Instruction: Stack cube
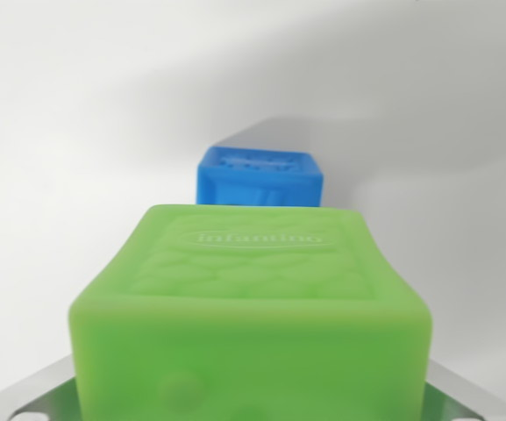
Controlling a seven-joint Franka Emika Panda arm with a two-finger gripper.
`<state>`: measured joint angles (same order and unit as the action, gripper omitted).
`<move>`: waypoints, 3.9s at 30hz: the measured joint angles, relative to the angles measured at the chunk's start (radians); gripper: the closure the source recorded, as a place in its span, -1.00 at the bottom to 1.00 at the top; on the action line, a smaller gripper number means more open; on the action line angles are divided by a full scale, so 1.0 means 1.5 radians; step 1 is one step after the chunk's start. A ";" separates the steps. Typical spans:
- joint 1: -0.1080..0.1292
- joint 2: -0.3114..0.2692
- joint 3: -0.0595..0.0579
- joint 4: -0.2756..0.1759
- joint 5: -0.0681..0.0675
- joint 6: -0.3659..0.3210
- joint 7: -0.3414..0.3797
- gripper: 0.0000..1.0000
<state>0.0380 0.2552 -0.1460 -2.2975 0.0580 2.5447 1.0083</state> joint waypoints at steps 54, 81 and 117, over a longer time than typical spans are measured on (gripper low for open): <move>-0.011 0.107 0.017 0.005 0.030 0.101 -0.022 -1.00; -0.011 0.107 0.017 0.005 0.030 0.100 -0.022 -1.00; -0.002 -0.045 0.001 0.000 -0.009 -0.040 0.005 -1.00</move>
<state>0.0354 0.1883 -0.1448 -2.2972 0.0447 2.4842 1.0152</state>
